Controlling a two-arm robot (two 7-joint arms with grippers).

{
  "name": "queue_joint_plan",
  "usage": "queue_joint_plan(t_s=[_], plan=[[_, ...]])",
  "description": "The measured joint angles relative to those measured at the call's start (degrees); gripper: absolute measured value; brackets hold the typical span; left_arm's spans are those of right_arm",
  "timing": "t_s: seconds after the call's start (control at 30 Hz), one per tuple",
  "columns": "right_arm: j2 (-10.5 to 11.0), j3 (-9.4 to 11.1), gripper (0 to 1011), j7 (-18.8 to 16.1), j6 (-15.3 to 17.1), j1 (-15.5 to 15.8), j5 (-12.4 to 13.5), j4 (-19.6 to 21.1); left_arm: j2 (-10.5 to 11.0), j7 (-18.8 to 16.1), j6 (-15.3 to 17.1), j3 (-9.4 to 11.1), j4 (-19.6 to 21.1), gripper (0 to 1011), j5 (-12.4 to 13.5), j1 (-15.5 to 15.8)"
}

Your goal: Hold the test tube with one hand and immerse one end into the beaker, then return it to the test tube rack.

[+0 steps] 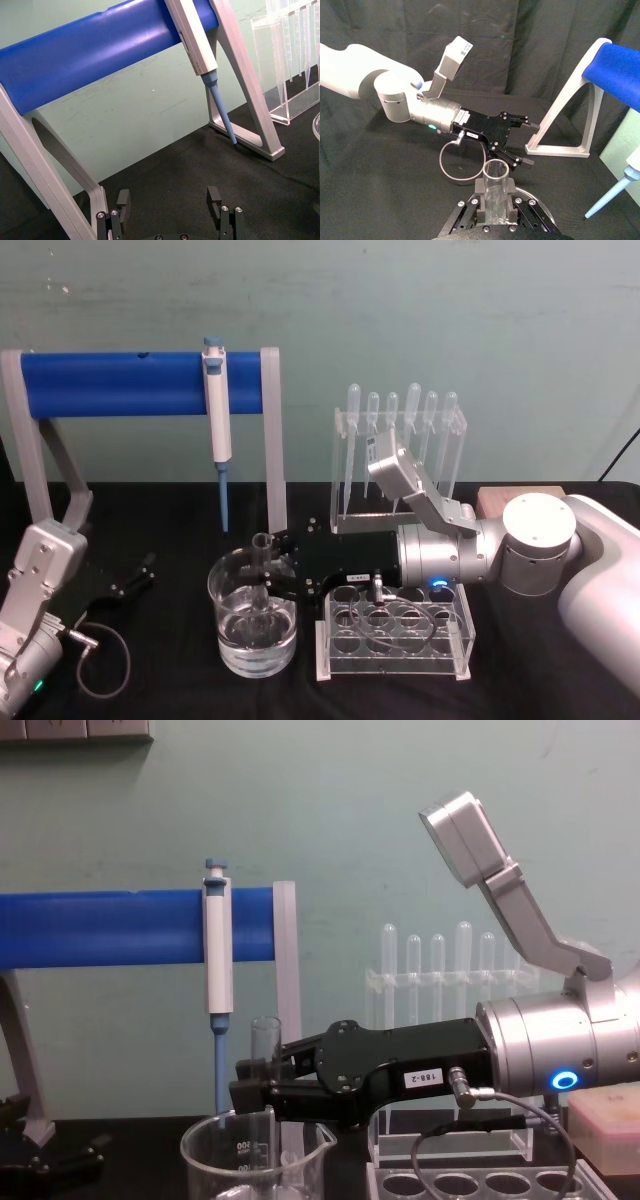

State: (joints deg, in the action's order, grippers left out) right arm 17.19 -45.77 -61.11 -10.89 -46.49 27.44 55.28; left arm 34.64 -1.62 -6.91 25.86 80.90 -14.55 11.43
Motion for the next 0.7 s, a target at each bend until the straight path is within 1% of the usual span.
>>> queue_joint_plan(t_s=[0.7], plan=[[0.0, 0.0, 230, 0.0, 0.0, 0.0, 0.0, 0.0, 0.0, 0.0, 0.0, 0.0, 0.0, 1000, 0.0, 0.0]])
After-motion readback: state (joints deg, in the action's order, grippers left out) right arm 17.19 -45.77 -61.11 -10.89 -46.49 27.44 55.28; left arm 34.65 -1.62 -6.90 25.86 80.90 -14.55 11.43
